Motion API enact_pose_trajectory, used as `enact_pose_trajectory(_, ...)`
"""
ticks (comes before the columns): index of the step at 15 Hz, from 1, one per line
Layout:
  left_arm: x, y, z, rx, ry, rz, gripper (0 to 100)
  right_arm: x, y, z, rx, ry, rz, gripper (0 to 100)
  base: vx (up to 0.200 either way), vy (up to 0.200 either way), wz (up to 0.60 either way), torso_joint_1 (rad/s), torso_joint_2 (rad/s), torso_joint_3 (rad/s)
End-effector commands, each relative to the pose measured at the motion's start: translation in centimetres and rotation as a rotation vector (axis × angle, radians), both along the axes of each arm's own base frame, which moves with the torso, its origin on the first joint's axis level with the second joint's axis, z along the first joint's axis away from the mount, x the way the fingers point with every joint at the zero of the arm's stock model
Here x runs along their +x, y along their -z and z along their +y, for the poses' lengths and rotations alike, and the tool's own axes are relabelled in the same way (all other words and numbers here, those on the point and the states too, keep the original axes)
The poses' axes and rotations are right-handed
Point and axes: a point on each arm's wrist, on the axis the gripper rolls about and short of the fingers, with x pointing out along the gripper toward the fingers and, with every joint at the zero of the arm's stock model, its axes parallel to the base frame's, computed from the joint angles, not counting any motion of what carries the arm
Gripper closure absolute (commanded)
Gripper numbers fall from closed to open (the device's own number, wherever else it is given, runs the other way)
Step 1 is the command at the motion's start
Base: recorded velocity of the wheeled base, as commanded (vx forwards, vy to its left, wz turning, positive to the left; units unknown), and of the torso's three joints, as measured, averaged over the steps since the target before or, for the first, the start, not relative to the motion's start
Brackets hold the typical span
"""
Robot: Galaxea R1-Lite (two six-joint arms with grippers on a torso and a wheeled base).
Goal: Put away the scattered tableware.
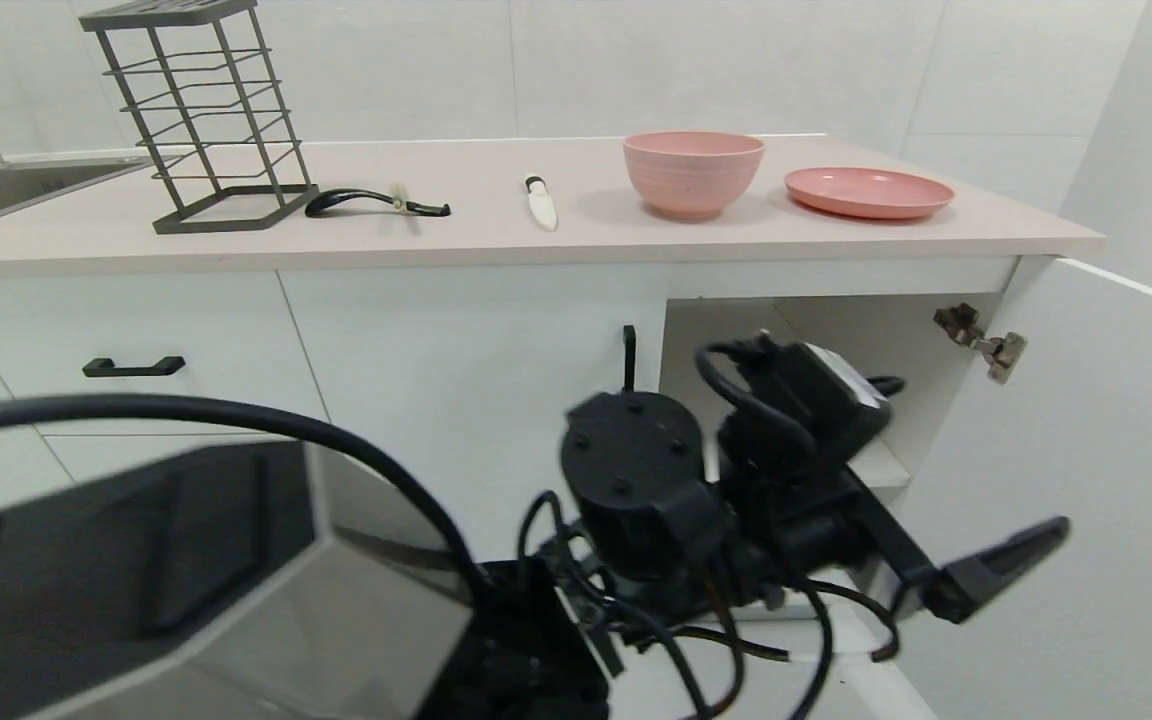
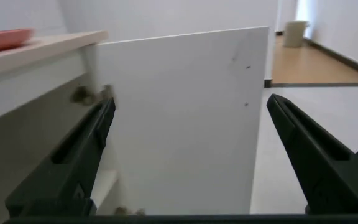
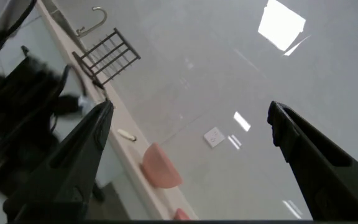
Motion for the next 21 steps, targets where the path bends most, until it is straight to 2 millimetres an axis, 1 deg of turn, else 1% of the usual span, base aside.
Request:
enact_pose_trajectory(1,-0.3,-5.0,12.4,-0.028,-0.200,-0.026,0,0.1,1.8,0.0,0.007,-0.010,0.060,0,0.000,0.000,0.00,0.000,0.00,0.000)
enact_pose_trajectory(2,-1.5,-5.3,14.7,-0.028,-0.228,-0.028,0,-0.2,2.3,0.1,0.008,-0.010,0.071,0,0.000,0.000,0.00,0.000,0.00,0.000)
enact_pose_trajectory(3,-2.8,-5.7,16.5,-0.040,-0.243,-0.035,0,-0.4,2.8,0.1,0.010,-0.010,0.081,0,0.000,0.000,0.00,0.000,0.00,0.000)
enact_pose_trajectory(4,-3.8,-6.0,17.8,-0.052,-0.261,-0.036,0,-0.6,3.2,0.1,0.009,-0.011,0.087,0,0.000,0.000,0.00,0.000,0.00,0.000)
enact_pose_trajectory(5,-5.3,-6.4,20.9,-0.075,-0.323,-0.049,0,-0.9,4.0,0.2,0.008,-0.008,0.100,0,0.000,0.000,0.00,0.000,0.00,0.000)
enact_pose_trajectory(6,-5.7,-6.3,22.4,-0.076,-0.364,-0.056,0,-1.1,4.5,0.2,0.009,-0.008,0.110,0,0.000,0.000,0.00,0.000,0.00,0.000)
enact_pose_trajectory(7,-6.7,-5.9,25.2,-0.075,-0.452,-0.077,0,-1.4,5.4,0.2,0.013,-0.007,0.130,0,0.000,0.000,0.00,0.000,0.00,0.000)
enact_pose_trajectory(8,-8.0,-5.8,27.4,-0.089,-0.517,-0.101,0,-1.9,6.0,0.3,0.013,-0.006,0.133,0,0.000,0.000,0.00,0.000,0.00,0.000)
enact_pose_trajectory(9,-8.5,-5.7,28.1,-0.097,-0.540,-0.110,0,-2.1,6.2,0.3,0.011,-0.009,0.134,0,0.000,0.000,0.00,0.000,0.00,0.000)
enact_pose_trajectory(10,-11.3,-5.2,31.1,-0.126,-0.653,-0.148,0,-3.0,6.9,0.5,0.009,-0.029,0.117,0,0.000,0.000,0.00,0.000,0.00,0.000)
enact_pose_trajectory(11,-13.4,-4.7,32.8,-0.143,-0.740,-0.187,0,-3.7,7.2,0.5,0.006,-0.047,0.102,0,0.000,0.000,0.00,0.000,0.00,0.000)
enact_pose_trajectory(12,-15.4,-4.2,33.8,-0.162,-0.799,-0.221,0,-4.3,7.3,0.6,0.005,-0.053,0.089,0,0.000,0.000,0.00,0.000,0.00,0.000)
enact_pose_trajectory(13,-16.7,-3.9,34.3,-0.170,-0.833,-0.236,0,-4.6,7.5,0.6,0.005,-0.050,0.086,0,0.000,0.000,0.00,0.000,0.00,0.000)
enact_pose_trajectory(15,-21.2,-1.5,35.3,-0.139,-0.953,-0.205,0,-5.9,8.4,0.7,0.007,-0.052,0.106,0,0.000,0.000,0.00,0.000,0.00,0.000)
enact_pose_trajectory(16,-22.6,-0.4,35.4,-0.112,-0.983,-0.179,0,-6.3,8.8,0.7,0.008,-0.054,0.118,0,0.000,0.000,0.00,0.000,0.00,0.000)
enact_pose_trajectory(17,-23.6,0.7,35.4,-0.083,-0.994,-0.155,0,-6.6,9.2,0.8,0.008,-0.054,0.125,0,0.000,0.000,0.00,0.000,0.00,0.000)
enact_pose_trajectory(19,-23.3,2.1,35.4,-0.037,-1.005,-0.118,0,-7.1,9.9,0.8,0.011,-0.054,0.151,0,0.000,0.000,0.00,0.000,0.00,0.000)
enact_pose_trajectory(20,-22.6,3.9,35.4,0.005,-1.034,-0.058,0,-7.6,10.9,0.9,0.020,-0.049,0.197,0,0.000,0.000,0.00,0.000,0.00,0.000)
enact_pose_trajectory(21,-22.3,5.0,35.4,0.035,-1.060,-0.014,0,-7.7,11.7,0.9,0.028,-0.041,0.246,0,0.000,0.000,0.00,0.000,0.00,0.000)
